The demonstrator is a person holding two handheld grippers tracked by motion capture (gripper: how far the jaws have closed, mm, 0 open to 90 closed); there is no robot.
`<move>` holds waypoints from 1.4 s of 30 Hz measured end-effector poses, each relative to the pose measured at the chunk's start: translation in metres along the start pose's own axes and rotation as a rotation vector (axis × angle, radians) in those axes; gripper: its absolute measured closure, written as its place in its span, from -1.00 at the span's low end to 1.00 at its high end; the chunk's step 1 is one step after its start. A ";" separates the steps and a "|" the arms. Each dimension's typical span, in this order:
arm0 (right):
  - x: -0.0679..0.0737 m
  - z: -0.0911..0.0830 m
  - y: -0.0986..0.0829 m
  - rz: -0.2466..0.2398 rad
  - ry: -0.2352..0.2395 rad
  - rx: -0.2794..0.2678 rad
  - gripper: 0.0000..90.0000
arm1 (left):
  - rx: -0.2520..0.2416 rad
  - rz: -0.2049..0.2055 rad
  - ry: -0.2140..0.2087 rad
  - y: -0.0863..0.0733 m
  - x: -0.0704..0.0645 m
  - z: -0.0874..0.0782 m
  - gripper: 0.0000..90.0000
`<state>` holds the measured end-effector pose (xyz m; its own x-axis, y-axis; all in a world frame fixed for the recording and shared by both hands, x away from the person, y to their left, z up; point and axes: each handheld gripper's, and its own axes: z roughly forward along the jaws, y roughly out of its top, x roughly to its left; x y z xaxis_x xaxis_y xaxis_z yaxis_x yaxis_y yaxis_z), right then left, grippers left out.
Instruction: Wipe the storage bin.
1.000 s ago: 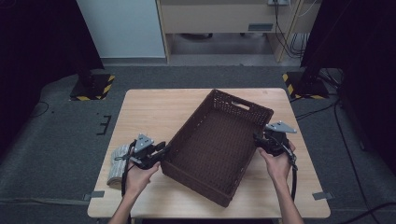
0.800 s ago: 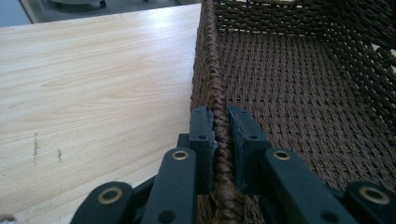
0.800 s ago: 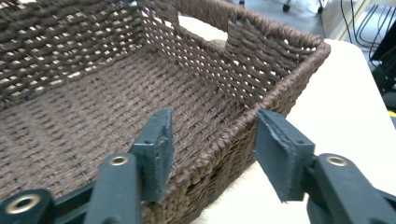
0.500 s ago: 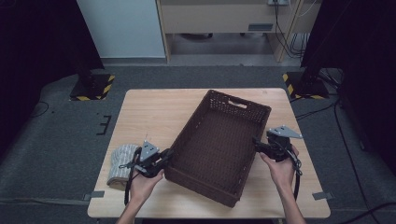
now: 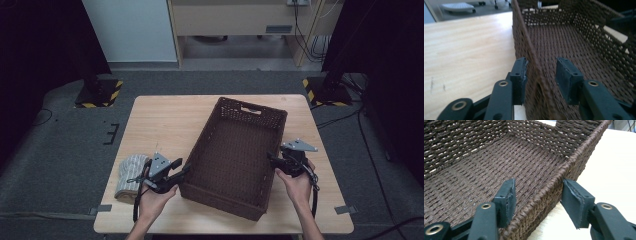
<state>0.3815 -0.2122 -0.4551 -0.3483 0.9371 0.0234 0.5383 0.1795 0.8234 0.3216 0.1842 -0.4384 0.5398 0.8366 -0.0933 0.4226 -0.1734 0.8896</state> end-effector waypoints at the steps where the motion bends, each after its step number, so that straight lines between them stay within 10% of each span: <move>1: 0.001 0.000 0.000 -0.006 -0.001 0.003 0.05 | -0.005 -0.003 -0.001 0.002 0.001 0.000 0.30; 20: -0.006 0.020 0.012 -0.015 -0.024 -0.019 0.33 | 0.043 0.004 -0.023 0.012 0.004 0.042 0.28; 42: -0.003 0.004 0.017 0.043 0.033 -0.092 -0.22 | 0.068 -0.013 0.025 0.003 -0.020 0.030 0.51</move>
<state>0.3945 -0.2106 -0.4430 -0.3519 0.9328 0.0772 0.4815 0.1097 0.8696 0.3342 0.1514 -0.4475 0.5164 0.8513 -0.0927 0.4781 -0.1968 0.8560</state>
